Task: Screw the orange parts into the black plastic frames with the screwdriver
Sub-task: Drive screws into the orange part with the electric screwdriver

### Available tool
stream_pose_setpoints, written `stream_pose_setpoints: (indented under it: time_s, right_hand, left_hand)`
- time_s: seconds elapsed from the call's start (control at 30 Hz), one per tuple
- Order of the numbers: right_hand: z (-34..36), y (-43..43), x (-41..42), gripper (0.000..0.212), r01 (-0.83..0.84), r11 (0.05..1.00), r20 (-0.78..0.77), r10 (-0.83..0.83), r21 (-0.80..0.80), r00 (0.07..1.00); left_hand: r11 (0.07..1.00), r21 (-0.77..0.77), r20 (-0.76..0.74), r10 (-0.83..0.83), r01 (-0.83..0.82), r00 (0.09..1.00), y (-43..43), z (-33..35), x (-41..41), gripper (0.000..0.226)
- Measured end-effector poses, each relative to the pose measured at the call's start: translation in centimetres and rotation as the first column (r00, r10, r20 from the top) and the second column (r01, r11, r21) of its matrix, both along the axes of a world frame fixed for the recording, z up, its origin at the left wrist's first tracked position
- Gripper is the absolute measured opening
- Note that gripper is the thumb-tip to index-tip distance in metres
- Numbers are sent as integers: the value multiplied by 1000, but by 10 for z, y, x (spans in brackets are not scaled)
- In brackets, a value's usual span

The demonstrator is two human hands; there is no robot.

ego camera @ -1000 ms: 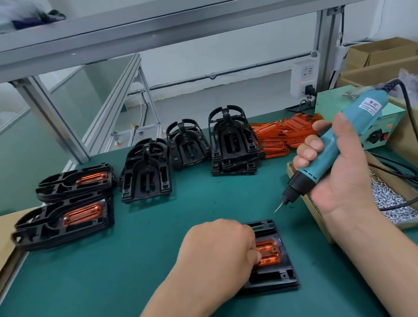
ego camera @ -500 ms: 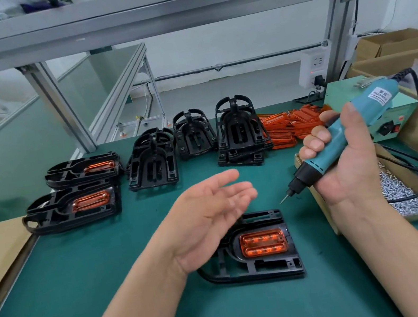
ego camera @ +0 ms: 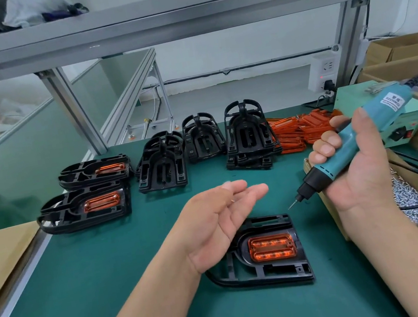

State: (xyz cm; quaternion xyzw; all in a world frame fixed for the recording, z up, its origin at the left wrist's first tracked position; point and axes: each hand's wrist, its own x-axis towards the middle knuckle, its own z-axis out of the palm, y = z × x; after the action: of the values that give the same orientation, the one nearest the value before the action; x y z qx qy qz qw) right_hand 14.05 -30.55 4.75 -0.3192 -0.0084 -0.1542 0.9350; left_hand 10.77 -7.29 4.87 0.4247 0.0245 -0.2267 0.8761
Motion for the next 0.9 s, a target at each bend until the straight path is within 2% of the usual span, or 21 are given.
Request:
stream_pose_setpoints:
  time_s: [0.07, 0.23, 0.5, 0.9]
  right_hand:
    - [0, 0, 0, 31, -3, 1000, 0, 3, -5, 1000]
    - [1, 0, 1, 30, 0, 1000, -3, 0, 4, 1000]
    - [4, 1, -3, 30, -9, 1000, 3, 9, 1, 1000]
    - [7, 7, -7, 33, -25, 999, 61, 23, 36, 998]
  left_hand:
    - [998, 6, 19, -64, 64, 998, 1, 1, -2, 28]
    - [976, 160, 93, -167, 150, 982, 0, 2, -6, 23]
    - [881, 470, 246, -184, 49, 952, -5, -1, -9, 16]
    - [877, 440, 196, -302, 191, 933, -10, 0, -15, 14]
